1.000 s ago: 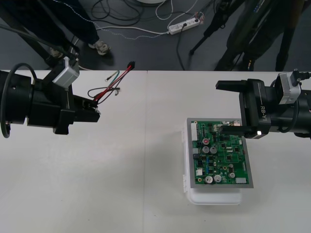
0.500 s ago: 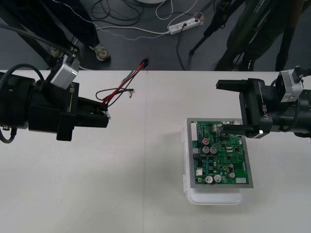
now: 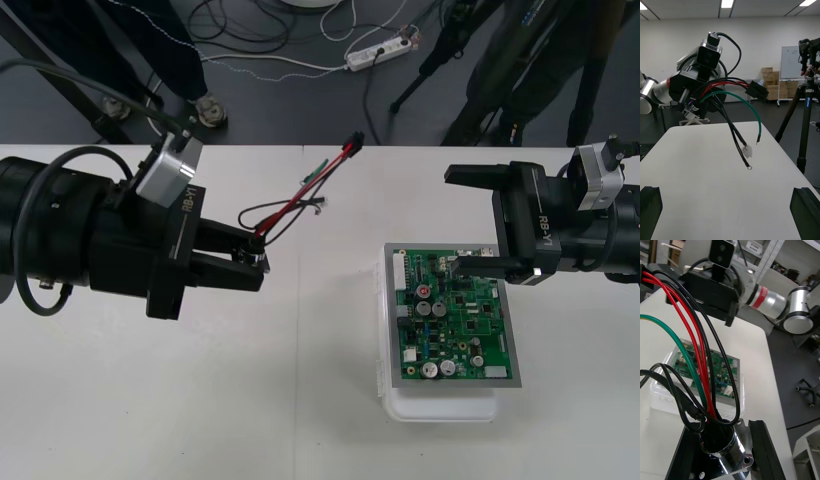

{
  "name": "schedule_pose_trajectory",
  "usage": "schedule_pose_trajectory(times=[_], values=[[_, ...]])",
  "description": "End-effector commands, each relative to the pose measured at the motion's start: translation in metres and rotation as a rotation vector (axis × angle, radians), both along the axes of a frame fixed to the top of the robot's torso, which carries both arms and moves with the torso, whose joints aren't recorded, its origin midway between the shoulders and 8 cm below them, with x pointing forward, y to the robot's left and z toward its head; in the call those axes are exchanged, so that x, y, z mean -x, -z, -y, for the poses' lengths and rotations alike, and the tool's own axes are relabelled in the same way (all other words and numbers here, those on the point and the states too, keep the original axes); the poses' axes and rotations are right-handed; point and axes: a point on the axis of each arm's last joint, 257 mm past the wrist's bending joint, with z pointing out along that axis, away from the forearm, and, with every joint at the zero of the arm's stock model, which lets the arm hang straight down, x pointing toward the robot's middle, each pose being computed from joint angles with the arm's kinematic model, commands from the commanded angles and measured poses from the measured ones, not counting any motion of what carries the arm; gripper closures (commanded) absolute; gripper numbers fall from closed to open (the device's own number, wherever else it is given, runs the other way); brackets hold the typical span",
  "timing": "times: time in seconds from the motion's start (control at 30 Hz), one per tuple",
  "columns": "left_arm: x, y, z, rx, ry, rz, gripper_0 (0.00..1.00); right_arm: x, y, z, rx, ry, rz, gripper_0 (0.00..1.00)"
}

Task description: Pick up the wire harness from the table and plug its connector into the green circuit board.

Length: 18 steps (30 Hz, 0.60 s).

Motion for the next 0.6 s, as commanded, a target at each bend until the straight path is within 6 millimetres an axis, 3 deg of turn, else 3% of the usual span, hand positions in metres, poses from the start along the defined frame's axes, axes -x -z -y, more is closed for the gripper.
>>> schedule_pose_trajectory(times=[0.03, 0.6], values=[[0.038, -0.005, 0.025, 0.015, 0.178, 0.079, 1.0, 0.004, -0.013, -0.007, -0.018, -0.032, -0.004, 0.0], [0.091, -0.029, 0.04, 0.15, 0.371, 0.004, 1.0, 0.005, -0.011, -0.005, -0.017, -0.031, -0.023, 0.0]])
